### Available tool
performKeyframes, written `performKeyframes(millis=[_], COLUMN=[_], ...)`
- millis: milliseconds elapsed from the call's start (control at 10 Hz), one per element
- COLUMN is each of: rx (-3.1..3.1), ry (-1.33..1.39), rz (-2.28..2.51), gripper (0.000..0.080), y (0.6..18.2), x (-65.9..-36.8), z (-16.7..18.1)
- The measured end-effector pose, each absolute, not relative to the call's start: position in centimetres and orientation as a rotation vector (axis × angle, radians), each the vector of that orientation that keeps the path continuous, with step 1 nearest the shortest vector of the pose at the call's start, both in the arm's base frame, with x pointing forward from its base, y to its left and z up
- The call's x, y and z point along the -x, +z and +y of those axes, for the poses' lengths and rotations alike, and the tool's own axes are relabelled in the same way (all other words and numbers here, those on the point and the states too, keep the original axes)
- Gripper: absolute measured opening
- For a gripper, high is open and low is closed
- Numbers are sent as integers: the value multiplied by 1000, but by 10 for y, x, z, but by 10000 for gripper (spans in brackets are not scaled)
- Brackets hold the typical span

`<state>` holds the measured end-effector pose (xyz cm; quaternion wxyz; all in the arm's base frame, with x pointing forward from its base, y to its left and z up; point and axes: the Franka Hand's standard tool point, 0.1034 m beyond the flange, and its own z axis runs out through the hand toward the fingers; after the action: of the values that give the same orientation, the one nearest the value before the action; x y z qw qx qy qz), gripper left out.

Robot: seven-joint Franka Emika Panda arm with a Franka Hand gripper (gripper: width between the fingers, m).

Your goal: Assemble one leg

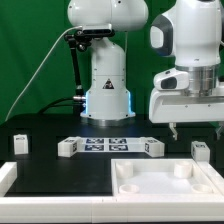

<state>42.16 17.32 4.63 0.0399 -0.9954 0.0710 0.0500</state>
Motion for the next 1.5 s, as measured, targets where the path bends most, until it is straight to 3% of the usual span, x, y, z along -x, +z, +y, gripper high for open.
performKeyframes(millis=[600, 1000, 1500], rx=[2949, 2754, 2732], ry=[826, 1385, 1486], rz=[80, 42, 44], gripper=[649, 649, 649], y=[39, 25, 10], x=[-432, -421, -416], z=[177, 180, 191])
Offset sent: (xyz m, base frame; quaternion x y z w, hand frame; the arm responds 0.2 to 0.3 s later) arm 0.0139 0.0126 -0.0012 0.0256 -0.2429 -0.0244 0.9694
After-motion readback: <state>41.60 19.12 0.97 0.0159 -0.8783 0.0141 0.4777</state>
